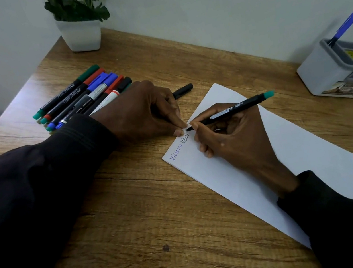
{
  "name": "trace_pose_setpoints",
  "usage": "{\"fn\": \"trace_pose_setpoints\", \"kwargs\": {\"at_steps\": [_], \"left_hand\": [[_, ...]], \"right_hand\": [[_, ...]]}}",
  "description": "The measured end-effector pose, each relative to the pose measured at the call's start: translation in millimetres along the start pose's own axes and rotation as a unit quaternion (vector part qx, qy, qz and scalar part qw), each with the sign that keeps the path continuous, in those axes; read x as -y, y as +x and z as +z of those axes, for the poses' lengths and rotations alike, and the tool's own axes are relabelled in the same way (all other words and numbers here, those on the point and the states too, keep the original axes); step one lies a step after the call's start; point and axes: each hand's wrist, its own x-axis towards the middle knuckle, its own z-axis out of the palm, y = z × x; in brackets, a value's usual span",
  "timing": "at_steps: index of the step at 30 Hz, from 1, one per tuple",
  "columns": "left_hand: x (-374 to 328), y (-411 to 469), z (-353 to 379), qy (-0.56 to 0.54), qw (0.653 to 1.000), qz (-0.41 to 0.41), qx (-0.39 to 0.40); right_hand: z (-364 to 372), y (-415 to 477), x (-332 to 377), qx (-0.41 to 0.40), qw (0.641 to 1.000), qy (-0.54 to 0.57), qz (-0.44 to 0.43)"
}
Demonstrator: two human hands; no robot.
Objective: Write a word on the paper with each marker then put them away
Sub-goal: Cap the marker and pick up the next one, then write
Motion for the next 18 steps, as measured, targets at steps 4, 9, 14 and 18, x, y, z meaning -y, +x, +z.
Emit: {"fn": "trace_pose_setpoints", "kwargs": {"at_steps": [4, 9, 14, 18], "left_hand": [[1.3, 0.6, 0.3, 0.004, 1.000, -0.003, 0.000], [1.7, 1.1, -0.4, 0.001, 1.000, -0.005, 0.004], [2.3, 0.9, -0.8, 0.001, 1.000, -0.009, 0.004], [5.0, 2.3, 0.0, 0.000, 1.000, -0.009, 0.006]], "right_hand": [[0.2, 0.3, 0.4, -0.024, 1.000, -0.005, -0.003], [-1.1, 0.9, 3.8, -0.021, 1.000, -0.002, 0.001], [-0.5, 0.5, 4.0, -0.022, 1.000, 0.004, -0.010], [-0.6, 1.6, 4.3, -0.022, 1.000, 0.011, -0.015]]}}
